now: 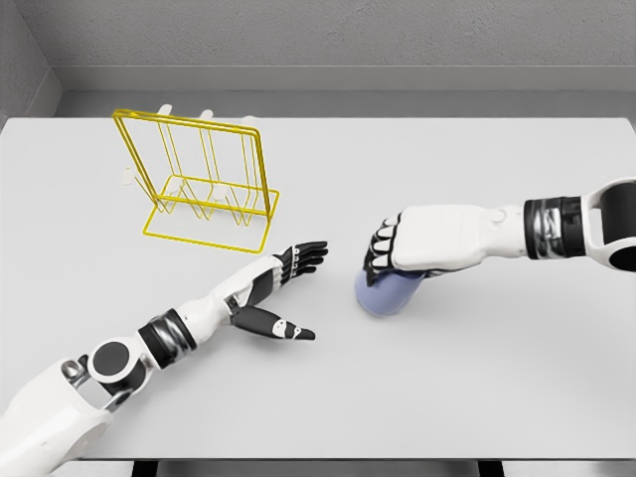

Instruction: Place the cup on the cup holder with both arms

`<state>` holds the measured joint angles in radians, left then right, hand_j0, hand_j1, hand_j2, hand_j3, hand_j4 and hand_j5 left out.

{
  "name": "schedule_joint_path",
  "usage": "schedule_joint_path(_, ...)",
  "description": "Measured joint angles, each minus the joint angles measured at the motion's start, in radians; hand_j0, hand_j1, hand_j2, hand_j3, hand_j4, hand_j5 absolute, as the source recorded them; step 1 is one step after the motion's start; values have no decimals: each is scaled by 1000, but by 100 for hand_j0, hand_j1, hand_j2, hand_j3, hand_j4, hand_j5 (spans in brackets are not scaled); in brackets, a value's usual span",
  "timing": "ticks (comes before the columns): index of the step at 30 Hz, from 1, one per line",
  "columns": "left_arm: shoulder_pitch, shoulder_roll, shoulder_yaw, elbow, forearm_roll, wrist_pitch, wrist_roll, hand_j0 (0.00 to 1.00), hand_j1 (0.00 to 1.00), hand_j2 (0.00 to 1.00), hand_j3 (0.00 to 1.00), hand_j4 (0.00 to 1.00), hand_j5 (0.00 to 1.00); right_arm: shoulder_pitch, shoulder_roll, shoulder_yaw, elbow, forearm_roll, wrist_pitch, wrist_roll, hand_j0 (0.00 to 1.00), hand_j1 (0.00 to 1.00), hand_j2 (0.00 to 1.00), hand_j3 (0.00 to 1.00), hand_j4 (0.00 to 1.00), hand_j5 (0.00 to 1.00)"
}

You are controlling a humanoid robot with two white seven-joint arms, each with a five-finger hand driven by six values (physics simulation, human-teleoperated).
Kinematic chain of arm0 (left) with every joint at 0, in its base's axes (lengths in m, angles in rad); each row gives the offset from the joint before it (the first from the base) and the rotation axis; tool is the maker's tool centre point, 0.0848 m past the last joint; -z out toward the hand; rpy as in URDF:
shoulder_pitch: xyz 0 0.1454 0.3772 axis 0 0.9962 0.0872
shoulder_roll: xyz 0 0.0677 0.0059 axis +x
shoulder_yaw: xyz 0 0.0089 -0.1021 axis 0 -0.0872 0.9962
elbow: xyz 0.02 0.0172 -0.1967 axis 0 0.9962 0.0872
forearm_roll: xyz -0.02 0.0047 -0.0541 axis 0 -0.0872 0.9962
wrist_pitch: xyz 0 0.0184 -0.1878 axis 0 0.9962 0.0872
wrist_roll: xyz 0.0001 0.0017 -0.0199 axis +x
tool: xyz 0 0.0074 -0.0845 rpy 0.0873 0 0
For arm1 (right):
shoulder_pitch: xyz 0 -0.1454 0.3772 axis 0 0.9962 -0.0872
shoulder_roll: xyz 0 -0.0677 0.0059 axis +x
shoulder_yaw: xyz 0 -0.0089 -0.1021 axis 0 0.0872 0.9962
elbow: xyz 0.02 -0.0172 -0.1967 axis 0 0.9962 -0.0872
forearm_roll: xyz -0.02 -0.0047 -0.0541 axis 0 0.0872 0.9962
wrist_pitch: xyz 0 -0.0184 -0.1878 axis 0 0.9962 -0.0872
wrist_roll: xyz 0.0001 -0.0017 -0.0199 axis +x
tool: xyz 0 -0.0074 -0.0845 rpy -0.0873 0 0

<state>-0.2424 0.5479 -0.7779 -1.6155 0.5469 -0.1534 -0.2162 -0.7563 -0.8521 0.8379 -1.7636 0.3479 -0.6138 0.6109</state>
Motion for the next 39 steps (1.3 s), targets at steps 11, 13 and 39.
schedule_joint_path(11,-9,-8,0,17,3,0,0,100,100,100,100,100,100,3,-7,-75,0,-22,0,0,100,100,100,100,100,100)
schedule_joint_path(13,-11,-8,0,21,5,0,0,100,100,100,100,100,100,3,-8,-106,-1,-52,0,0,100,100,100,100,100,100)
schedule_joint_path(39,-141,-156,-53,134,4,45,1,100,100,100,100,100,100,416,51,-661,154,-303,0,1,100,100,100,100,100,100)
